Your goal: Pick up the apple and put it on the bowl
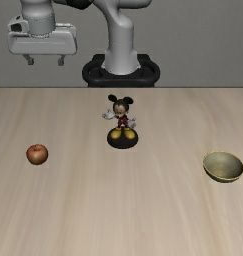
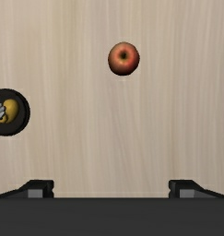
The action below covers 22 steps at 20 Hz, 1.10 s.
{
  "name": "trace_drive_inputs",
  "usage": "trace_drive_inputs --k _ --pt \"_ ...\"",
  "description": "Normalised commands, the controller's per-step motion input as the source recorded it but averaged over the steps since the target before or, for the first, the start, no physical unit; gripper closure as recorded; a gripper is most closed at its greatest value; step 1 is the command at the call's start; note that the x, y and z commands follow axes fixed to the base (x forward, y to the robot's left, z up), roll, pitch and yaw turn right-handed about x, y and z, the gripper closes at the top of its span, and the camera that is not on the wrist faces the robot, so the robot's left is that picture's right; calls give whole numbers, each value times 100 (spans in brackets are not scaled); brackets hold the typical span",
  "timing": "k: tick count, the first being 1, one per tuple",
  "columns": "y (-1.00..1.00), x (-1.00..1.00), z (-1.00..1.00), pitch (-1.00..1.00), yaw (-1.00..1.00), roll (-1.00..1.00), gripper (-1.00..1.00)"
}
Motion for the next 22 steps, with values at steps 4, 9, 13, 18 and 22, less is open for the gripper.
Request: trace_drive_inputs --k 4,9,13,18,22 --pt "-75 25 0 0 0 0 -100" --pt "0 100 0 0 0 0 -100" --pt "0 100 0 0 0 0 -100" --pt "40 60 0 0 0 0 -100" --pt "0 0 -100 0 0 0 -100"
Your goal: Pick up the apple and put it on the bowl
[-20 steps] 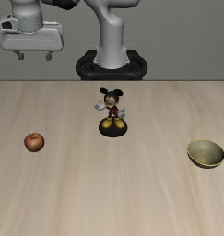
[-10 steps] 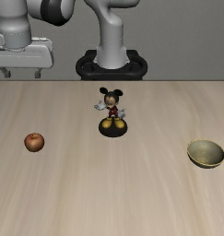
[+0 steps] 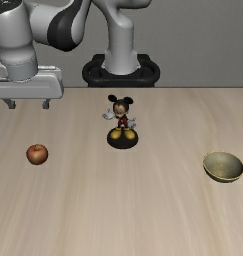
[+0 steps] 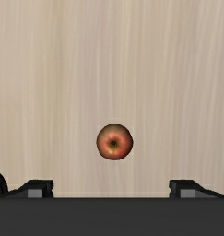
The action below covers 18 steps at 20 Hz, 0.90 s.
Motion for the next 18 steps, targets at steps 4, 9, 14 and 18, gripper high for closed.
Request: trace_drive_inputs --k 4,9,14,18 --pt "0 0 -100 0 0 0 -100" --pt "0 0 -100 0 0 0 -100" --pt "0 0 -80 0 0 0 100" --pt "0 0 0 0 0 0 100"
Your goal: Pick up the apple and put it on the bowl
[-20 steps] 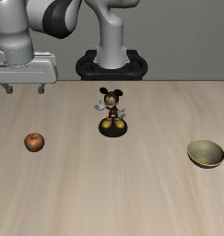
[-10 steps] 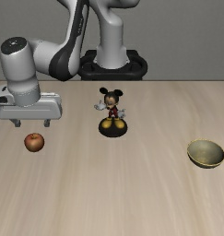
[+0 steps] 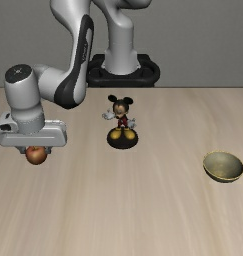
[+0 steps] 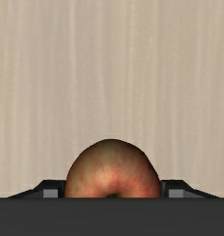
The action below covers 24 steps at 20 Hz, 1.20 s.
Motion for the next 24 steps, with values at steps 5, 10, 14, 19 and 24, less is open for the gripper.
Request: trace_drive_inputs --k 5,10,14,19,24 --pt "0 0 20 0 0 0 100" --pt "0 0 40 0 0 0 100" --pt "0 0 100 0 0 0 100" --pt "40 40 20 0 0 0 100" --pt "100 0 0 0 0 0 100"
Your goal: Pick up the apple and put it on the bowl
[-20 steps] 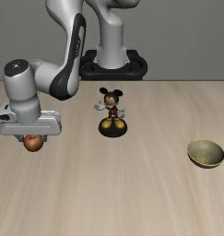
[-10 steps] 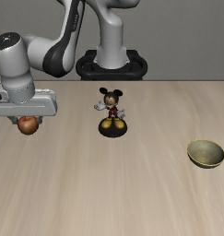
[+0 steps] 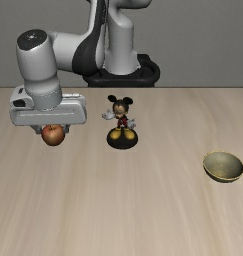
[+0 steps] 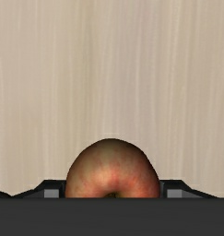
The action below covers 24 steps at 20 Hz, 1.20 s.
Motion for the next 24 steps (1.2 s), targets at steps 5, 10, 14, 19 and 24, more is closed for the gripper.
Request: trace_drive_inputs --k 5,10,14,19,24 --pt "100 0 0 0 0 0 100" --pt "100 0 0 0 0 0 100" --pt "100 0 0 0 0 0 100" --pt "100 0 0 0 0 0 100" --pt "100 0 0 0 0 0 100"
